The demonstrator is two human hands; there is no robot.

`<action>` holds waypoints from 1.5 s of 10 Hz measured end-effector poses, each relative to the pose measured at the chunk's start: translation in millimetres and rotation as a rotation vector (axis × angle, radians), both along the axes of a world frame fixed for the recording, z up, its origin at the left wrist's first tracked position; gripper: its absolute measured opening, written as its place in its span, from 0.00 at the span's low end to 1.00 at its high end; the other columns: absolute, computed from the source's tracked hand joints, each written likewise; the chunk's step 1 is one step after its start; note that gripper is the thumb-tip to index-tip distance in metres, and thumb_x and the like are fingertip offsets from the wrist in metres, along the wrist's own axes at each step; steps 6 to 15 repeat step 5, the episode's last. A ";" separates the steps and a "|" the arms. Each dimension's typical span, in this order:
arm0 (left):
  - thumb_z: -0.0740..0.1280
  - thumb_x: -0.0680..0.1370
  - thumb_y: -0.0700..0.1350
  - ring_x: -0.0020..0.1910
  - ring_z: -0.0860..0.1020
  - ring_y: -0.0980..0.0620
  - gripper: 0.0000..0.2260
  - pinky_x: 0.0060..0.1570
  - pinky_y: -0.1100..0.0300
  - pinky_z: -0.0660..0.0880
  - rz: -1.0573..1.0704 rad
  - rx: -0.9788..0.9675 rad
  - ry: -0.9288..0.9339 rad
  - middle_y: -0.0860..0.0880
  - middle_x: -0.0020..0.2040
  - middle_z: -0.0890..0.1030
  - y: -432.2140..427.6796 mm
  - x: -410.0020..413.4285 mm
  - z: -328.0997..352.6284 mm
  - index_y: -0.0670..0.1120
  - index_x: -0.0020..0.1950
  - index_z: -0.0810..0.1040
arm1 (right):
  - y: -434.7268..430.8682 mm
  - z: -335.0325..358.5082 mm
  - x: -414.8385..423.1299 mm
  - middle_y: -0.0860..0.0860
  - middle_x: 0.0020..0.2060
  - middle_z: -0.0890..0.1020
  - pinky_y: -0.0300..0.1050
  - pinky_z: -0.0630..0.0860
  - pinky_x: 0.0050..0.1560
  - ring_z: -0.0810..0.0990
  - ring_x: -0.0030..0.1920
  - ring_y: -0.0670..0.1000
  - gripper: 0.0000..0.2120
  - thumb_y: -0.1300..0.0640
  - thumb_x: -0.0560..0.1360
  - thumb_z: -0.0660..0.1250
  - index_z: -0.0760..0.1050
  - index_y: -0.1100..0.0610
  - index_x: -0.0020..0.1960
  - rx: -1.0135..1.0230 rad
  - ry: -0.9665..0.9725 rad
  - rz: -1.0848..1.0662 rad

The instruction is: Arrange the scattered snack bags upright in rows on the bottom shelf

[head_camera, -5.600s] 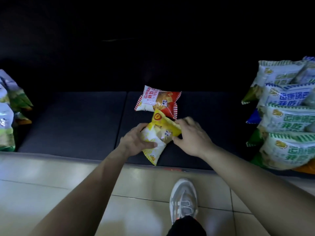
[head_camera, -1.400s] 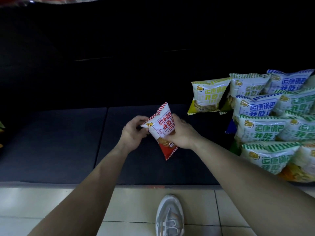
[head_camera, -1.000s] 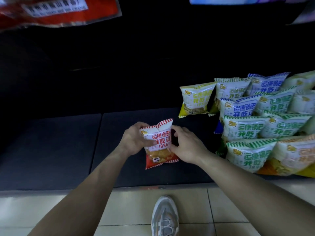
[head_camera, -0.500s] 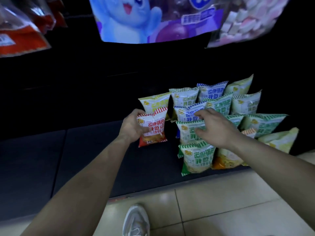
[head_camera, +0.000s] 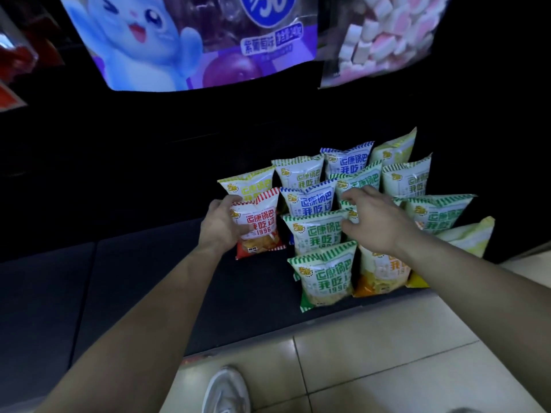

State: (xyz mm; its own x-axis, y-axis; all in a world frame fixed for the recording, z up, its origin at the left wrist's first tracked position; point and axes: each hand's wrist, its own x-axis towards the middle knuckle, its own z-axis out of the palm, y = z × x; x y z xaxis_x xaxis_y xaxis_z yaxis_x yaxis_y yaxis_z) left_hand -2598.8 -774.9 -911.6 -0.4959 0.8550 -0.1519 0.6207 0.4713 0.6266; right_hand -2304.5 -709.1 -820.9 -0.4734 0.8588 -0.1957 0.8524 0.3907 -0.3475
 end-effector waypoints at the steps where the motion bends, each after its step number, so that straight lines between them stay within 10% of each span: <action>1: 0.78 0.70 0.45 0.60 0.75 0.46 0.38 0.49 0.55 0.75 0.040 -0.028 0.026 0.47 0.71 0.65 -2.1 5.3 5.1 0.53 0.75 0.63 | -2.5 0.9 -0.6 0.55 0.70 0.68 0.54 0.69 0.67 0.68 0.70 0.58 0.28 0.49 0.78 0.65 0.62 0.53 0.76 -0.016 -0.010 0.006; 5: 0.71 0.73 0.61 0.72 0.65 0.45 0.37 0.65 0.46 0.71 -0.153 -0.132 0.319 0.48 0.75 0.64 -38.8 18.7 77.3 0.53 0.78 0.60 | -30.4 30.6 5.7 0.56 0.75 0.63 0.57 0.69 0.68 0.63 0.74 0.60 0.33 0.44 0.78 0.65 0.57 0.53 0.78 0.017 -0.162 -0.027; 15: 0.71 0.73 0.61 0.72 0.65 0.45 0.37 0.65 0.46 0.71 -0.153 -0.132 0.319 0.48 0.75 0.64 -38.8 18.7 77.3 0.53 0.78 0.60 | -30.4 30.6 5.7 0.56 0.75 0.63 0.57 0.69 0.68 0.63 0.74 0.60 0.33 0.44 0.78 0.65 0.57 0.53 0.78 0.017 -0.162 -0.027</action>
